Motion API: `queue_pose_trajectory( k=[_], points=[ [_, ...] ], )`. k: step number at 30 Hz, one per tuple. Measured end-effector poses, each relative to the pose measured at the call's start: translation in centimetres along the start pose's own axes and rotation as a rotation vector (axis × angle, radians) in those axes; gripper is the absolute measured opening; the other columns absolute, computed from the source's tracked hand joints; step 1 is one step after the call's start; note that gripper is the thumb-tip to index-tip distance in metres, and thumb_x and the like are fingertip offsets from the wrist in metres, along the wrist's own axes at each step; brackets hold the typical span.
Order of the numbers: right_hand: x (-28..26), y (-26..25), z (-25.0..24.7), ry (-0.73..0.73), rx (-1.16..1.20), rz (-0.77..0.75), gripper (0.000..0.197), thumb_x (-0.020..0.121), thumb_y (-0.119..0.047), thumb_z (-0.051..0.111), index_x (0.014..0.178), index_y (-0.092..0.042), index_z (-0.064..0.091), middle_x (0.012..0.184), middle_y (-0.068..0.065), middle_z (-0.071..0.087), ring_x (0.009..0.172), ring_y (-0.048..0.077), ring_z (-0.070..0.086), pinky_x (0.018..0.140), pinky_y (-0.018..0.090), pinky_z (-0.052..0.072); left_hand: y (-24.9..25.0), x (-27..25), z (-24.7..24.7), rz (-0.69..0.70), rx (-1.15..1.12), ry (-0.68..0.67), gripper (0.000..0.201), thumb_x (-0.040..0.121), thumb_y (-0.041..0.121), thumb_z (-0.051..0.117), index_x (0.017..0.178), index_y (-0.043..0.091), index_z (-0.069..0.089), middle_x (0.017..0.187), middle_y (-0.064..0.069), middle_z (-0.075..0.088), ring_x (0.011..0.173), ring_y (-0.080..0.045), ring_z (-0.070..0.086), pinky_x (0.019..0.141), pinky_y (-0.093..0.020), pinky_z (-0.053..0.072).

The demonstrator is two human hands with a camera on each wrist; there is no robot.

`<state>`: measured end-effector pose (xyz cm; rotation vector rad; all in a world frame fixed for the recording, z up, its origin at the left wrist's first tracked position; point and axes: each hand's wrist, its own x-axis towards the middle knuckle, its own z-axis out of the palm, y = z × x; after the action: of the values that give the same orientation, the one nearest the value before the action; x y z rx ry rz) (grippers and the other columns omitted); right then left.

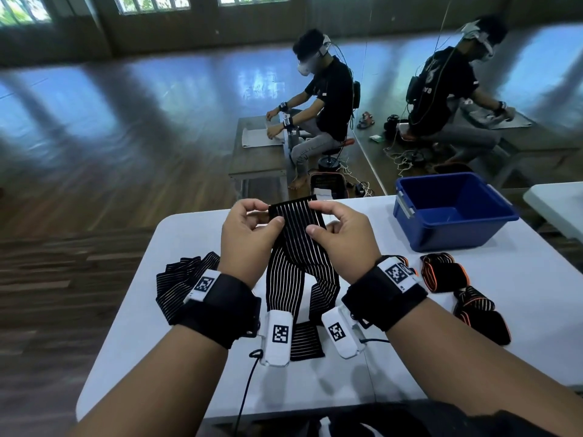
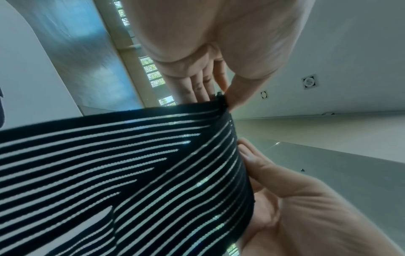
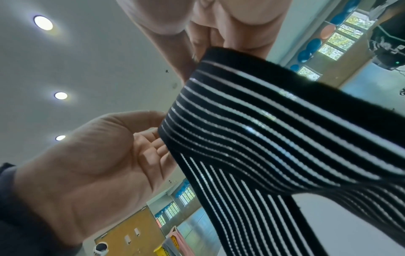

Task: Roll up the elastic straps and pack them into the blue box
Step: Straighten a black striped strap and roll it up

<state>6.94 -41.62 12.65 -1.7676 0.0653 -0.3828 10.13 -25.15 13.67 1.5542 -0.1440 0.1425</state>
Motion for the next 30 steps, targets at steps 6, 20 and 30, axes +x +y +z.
queue_pose_trajectory(
  k=[6, 20, 30],
  points=[
    [0.5, -1.0, 0.1, 0.032, -0.035, -0.098, 0.029, 0.084, -0.018, 0.073, 0.110, -0.029, 0.067, 0.112, -0.006, 0.063, 0.066, 0.009, 0.054, 0.070, 0.027, 0.052, 1.5, 0.8, 0.6, 0.143, 0.113, 0.019, 0.025, 0.088, 0.000, 0.064, 0.083, 0.025, 0.063, 0.080, 0.008, 0.065, 0.068, -0.011, 0.059, 0.069, -0.042, 0.055],
    [5.8, -9.5, -2.9, 0.000, -0.019, -0.277, 0.035, 0.080, -0.011, 0.079, 0.108, -0.027, 0.066, 0.107, -0.013, 0.067, 0.099, 0.007, 0.064, 0.085, 0.027, 0.055, 10.2, 6.2, 3.1, 0.355, 0.086, -0.031, 0.027, 0.084, 0.005, 0.071, 0.102, 0.025, 0.065, 0.102, 0.006, 0.069, 0.082, -0.016, 0.069, 0.074, -0.035, 0.061],
    [5.2, -6.9, -3.1, -0.016, 0.039, -0.197, 0.039, 0.078, -0.001, 0.077, 0.104, -0.028, 0.064, 0.112, -0.003, 0.067, 0.078, 0.029, 0.071, 0.078, 0.049, 0.061, 10.1, 7.3, 3.6, 0.342, -0.020, 0.080, 0.030, 0.088, -0.004, 0.066, 0.101, 0.023, 0.062, 0.096, 0.009, 0.068, 0.072, -0.003, 0.066, 0.069, -0.022, 0.055]
  ],
)
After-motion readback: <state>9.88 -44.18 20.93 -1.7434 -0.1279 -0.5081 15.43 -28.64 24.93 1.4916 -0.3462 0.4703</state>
